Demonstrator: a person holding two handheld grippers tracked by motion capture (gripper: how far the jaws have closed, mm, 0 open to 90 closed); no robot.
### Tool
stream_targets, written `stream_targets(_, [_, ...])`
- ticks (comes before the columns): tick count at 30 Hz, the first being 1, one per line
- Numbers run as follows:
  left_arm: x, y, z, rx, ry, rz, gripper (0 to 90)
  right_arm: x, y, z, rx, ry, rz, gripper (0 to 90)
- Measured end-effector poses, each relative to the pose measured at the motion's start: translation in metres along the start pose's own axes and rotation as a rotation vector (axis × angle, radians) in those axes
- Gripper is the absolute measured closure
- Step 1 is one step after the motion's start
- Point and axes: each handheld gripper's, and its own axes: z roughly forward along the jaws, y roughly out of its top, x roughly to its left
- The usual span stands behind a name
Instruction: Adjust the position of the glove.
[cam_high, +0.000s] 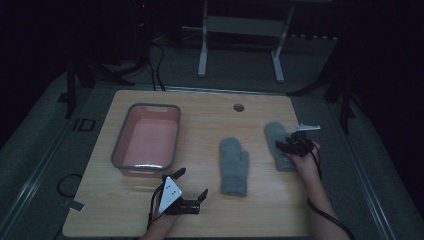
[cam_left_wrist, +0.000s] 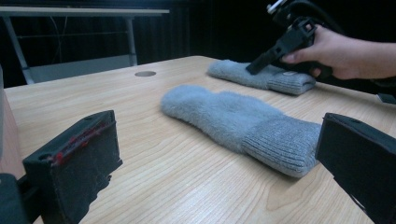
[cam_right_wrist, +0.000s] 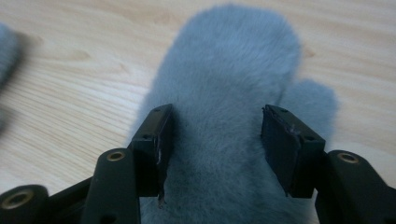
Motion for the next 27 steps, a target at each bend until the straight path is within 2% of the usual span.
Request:
stream_targets(3, [0.0,0.0,0.0,0.0,0.0,0.001,0.1,0.0,-0.003,0.004,0.004,0.001,0.005,50.1])
stream_targets(8, [0.0,0.0,0.0,0.0,0.0,0.003,0.1,0.005,-0.005,0.003,-0.003,-0.017,-0.007,75.0])
stream_targets(9, [0.0,0.0,0.0,0.0,0.0,0.003,0.1,0.005,-0.005,0.003,-0.003,-0.017,-0.007,75.0])
stream_targets(11, [0.0,0.0,0.0,0.0,0.001,0.0,0.1,0.007,-0.003,-0.002,-0.005,-0.013,-0.005,80.7])
stream_targets(15, [0.0,0.0,0.0,0.0,0.001,-0.002,0.1,0.01,-0.002,-0.009,-0.008,0.02,-0.005,81.6])
stream_targets(16, [0.0,0.0,0.0,0.001,0.001,-0.002,0.1,0.012,-0.002,-0.016,-0.021,0.049,-0.001,81.7])
stream_targets(17, [0.0,0.0,0.0,0.0,0.001,-0.002,0.1,0.012,-0.003,-0.021,-0.031,0.052,0.005,81.7])
stream_targets(21, [0.0,0.0,0.0,0.0,0.001,0.002,0.1,0.019,-0.006,-0.046,-0.066,0.05,0.024,81.8])
stream_targets(25, [0.0,0.0,0.0,0.0,0.003,-0.001,0.1,0.031,-0.016,-0.072,-0.08,0.012,0.066,81.8])
stream_targets(27, [0.0,0.0,0.0,0.0,0.003,-0.001,0.1,0.034,-0.02,-0.077,-0.085,-0.003,0.082,81.8])
